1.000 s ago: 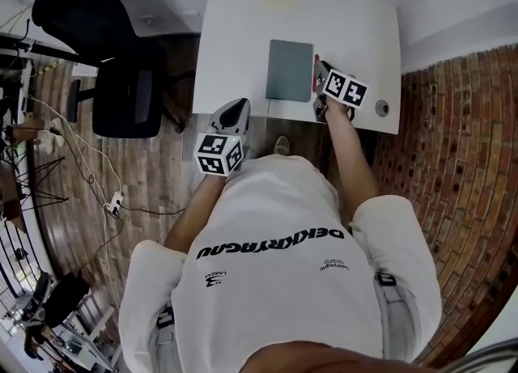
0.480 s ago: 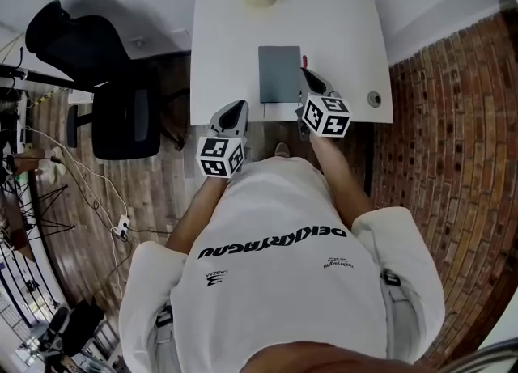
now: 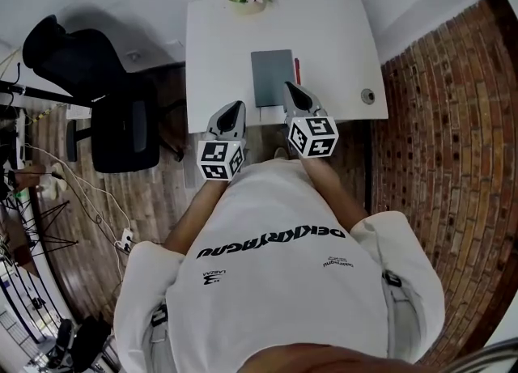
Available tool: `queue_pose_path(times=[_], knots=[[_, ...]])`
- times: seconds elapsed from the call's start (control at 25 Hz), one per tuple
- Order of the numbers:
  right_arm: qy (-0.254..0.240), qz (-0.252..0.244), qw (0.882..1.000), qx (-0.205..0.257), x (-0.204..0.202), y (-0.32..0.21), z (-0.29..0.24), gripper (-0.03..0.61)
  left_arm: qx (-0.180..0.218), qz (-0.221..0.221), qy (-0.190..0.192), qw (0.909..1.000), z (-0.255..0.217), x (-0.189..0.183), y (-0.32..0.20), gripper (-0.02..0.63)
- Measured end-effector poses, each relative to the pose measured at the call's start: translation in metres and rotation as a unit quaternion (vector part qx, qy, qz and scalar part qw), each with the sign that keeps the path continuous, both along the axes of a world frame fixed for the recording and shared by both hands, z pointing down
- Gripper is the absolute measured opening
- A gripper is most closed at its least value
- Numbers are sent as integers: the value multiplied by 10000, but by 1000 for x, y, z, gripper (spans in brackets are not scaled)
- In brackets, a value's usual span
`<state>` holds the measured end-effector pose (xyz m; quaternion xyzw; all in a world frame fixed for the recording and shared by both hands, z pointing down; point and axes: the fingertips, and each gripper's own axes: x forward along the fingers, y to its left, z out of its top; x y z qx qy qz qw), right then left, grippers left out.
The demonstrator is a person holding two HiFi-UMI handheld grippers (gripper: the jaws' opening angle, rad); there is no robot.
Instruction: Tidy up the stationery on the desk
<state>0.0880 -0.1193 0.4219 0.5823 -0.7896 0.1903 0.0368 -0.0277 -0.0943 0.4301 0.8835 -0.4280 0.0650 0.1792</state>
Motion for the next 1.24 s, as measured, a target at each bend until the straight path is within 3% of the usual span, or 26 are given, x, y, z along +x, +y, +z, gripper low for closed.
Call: queue_pose_path(times=[0.36, 1.24], knots=[[172, -33, 9998, 53, -3, 17, 4, -3, 138, 93, -60, 9998, -5, 6, 0, -3], [64, -74, 9998, 199, -3, 20, 5, -3, 200, 96, -210, 9995, 2, 9, -3, -3]])
